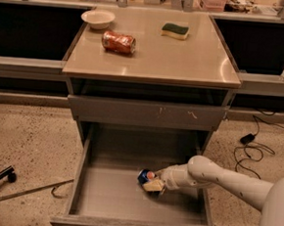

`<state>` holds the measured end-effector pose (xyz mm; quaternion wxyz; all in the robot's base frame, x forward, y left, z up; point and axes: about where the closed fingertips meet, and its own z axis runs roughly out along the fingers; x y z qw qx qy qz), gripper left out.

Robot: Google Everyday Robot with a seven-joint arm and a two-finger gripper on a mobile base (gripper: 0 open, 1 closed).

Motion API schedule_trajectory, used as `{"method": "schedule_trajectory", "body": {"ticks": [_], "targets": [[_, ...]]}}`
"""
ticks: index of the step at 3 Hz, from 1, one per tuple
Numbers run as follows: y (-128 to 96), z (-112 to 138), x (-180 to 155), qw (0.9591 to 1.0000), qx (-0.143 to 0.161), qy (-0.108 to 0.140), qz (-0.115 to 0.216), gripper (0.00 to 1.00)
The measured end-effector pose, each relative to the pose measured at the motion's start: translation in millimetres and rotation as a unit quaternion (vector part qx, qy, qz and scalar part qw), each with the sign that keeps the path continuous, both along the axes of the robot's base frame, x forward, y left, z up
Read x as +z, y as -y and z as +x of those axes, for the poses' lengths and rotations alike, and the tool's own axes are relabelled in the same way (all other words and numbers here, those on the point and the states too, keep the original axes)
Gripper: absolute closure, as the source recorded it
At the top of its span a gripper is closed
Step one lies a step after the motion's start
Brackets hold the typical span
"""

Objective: Place pepsi can into middle drawer

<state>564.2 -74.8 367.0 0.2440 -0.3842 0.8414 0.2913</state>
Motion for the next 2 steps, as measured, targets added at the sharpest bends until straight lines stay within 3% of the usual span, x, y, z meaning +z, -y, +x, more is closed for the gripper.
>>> {"method": "schedule_trajectory", "body": {"ticks": [1,2], "targets": [[0.0,0.0,0.0,1.0000,0.000,0.000,0.000,0.00],[0.0,0.0,0.0,1.0000,0.000,0.000,0.000,0.00]]}}
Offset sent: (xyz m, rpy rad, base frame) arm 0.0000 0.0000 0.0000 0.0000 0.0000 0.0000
